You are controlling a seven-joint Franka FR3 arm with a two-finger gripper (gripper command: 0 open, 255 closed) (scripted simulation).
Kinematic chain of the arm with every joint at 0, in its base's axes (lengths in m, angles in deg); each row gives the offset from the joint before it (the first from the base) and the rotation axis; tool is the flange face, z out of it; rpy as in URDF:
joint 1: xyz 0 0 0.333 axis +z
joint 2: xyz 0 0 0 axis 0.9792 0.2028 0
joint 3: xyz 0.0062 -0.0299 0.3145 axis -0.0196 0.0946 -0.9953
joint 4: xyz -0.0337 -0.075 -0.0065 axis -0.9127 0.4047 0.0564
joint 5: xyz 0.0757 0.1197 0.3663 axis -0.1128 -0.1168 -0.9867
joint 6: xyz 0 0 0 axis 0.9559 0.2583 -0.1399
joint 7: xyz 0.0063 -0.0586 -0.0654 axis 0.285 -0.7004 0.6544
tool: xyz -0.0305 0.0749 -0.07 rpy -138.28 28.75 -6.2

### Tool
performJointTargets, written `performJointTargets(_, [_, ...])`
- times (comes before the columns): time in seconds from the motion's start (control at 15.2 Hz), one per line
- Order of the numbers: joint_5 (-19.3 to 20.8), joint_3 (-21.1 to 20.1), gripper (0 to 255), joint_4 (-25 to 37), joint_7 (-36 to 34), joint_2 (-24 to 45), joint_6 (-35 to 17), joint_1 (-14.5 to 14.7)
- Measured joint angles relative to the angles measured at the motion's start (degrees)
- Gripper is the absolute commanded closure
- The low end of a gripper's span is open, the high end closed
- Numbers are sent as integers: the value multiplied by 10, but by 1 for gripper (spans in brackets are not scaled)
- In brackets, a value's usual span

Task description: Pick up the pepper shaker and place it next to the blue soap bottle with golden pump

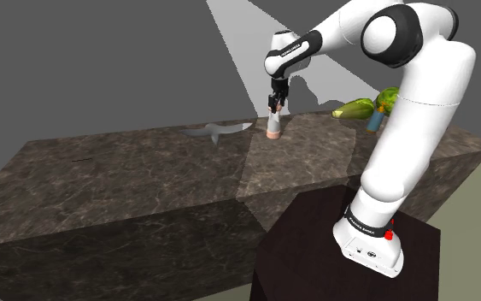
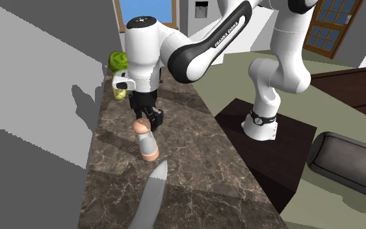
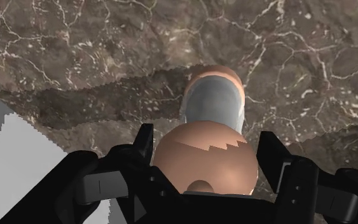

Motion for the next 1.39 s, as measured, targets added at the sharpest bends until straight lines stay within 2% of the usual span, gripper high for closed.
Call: performJointTargets(1.39, [1, -2, 255, 117, 14, -39, 154, 4])
